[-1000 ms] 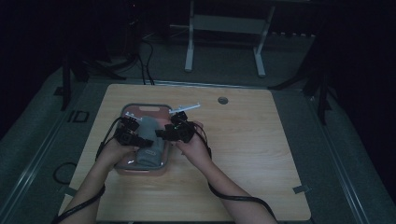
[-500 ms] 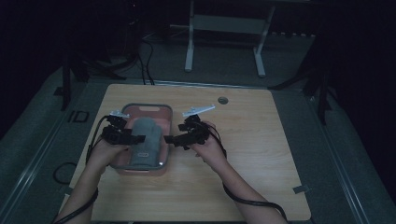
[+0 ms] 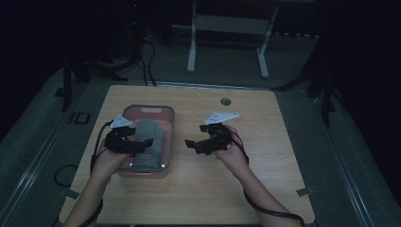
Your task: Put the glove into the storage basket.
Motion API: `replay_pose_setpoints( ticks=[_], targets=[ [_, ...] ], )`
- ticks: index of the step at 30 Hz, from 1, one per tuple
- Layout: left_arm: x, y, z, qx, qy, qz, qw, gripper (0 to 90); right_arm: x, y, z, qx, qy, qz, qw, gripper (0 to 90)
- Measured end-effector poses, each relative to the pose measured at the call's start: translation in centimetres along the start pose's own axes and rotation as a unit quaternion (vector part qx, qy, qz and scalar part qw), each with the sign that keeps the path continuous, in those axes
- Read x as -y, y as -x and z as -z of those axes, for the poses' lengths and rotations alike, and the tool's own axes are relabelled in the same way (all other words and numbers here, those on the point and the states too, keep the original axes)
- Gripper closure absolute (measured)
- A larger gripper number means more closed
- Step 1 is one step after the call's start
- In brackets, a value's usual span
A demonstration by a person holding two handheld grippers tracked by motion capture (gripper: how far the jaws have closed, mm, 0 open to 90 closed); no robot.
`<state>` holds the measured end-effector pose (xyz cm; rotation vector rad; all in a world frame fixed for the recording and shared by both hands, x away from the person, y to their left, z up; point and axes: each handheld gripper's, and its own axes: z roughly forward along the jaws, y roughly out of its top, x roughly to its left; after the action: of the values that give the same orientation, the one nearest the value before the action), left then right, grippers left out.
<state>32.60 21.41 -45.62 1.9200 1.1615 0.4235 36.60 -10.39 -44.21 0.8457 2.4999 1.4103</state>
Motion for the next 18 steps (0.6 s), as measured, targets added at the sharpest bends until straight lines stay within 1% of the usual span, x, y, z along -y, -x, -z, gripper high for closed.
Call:
replay_pose_setpoints(
  ticks=[2, 4, 6, 7, 9, 13, 14, 16, 18],
  targets=[
    [-0.2, 0.5, 0.2, 0.001, 0.009, -0.002, 1.0000, 14.6, 0.3, 0.3, 0.6, 0.003, 0.001, 0.001, 1.0000, 14.1],
    [-0.3, 1.0, 0.4, 0.006, 0.018, -0.004, 0.9998, 14.5, 0.7, 0.7, 1.2, 0.005, 0.002, 0.001, 1.0000, 14.2],
    [-0.5, 1.6, 0.5, 0.003, 0.026, -0.011, 0.9996, 14.6, 1.0, 1.0, 1.7, 0.008, 0.001, 0.000, 1.0000, 14.2],
    [-0.5, 1.6, 0.5, 0.003, 0.026, -0.011, 0.9996, 14.5, 1.2, 1.2, 1.9, 0.008, 0.001, 0.002, 1.0000, 14.2],
    [-0.6, 2.5, 0.5, 0.003, 0.041, -0.016, 0.9990, 14.5, 1.6, 1.4, 2.4, 0.015, -0.001, 0.008, 0.9999, 14.2],
    [-0.6, 3.9, 0.1, 0.010, 0.045, -0.029, 0.9985, 14.5, 2.2, 2.0, 3.2, 0.021, -0.006, 0.007, 0.9997, 14.1],
    [-0.6, 4.3, 0.0, 0.012, 0.043, -0.038, 0.9983, 14.6, 2.4, 2.1, 3.3, 0.024, -0.008, 0.010, 0.9996, 14.2],
    [-0.6, 5.0, -0.4, 0.015, 0.042, -0.048, 0.9978, 14.5, 2.8, 2.3, 3.6, 0.025, -0.011, 0.010, 0.9996, 14.2],
    [-0.5, 5.8, -0.9, 0.023, 0.037, -0.057, 0.9974, 14.6, 3.2, 2.6, 3.9, 0.027, -0.013, 0.009, 0.9995, 14.2]
  ],
)
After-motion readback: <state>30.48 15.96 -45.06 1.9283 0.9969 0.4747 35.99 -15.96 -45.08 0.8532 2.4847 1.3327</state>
